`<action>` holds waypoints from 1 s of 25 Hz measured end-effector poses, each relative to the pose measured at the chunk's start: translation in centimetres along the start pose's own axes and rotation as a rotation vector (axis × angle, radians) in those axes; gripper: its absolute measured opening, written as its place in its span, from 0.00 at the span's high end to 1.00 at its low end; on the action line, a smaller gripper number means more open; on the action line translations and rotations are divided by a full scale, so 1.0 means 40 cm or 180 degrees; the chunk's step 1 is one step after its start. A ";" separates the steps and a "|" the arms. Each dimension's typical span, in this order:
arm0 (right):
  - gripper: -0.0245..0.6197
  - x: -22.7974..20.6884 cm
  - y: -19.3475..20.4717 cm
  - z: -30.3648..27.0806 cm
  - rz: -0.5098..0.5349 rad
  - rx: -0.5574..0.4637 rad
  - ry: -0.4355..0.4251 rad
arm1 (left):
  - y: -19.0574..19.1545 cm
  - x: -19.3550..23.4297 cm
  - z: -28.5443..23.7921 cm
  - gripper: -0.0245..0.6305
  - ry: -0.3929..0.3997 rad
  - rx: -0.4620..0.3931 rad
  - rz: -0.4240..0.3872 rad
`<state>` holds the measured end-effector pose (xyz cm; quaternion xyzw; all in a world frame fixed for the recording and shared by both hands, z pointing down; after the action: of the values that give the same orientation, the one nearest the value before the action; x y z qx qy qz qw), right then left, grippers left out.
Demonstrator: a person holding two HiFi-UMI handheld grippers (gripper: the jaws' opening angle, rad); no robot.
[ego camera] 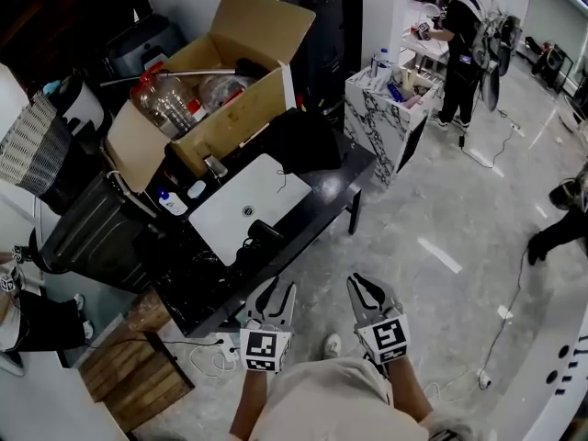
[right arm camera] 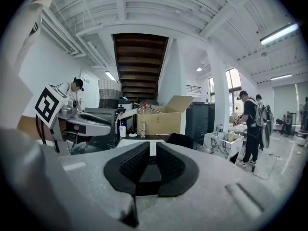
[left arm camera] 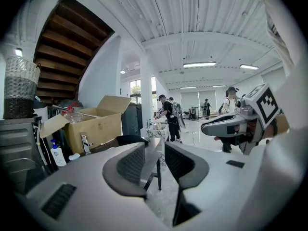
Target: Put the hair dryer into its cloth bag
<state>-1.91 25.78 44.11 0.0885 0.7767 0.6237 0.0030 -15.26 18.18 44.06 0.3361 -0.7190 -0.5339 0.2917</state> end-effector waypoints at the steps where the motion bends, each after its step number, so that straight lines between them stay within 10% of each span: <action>1: 0.92 -0.013 0.003 -0.007 -0.0008 0.0001 -0.0031 | 0.001 -0.001 -0.014 0.77 -0.0021 0.0015 0.0001; 25: 0.92 -0.072 0.078 -0.203 -0.0010 0.0187 -0.0848 | 0.078 0.109 -0.168 0.71 -0.0500 0.0454 0.0019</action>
<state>0.40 18.13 48.62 0.1693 0.7874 0.5834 0.1045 -13.20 11.53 49.08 0.3109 -0.7768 -0.5052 0.2113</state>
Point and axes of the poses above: the fingertips, and each gripper's own axes: z backward along the fingers, x to its left, y out of its underside, the point moved 2 cm from there along z, backward along the fingers, and after that the axes turned 7 degrees about z, right-handed, at the moved point
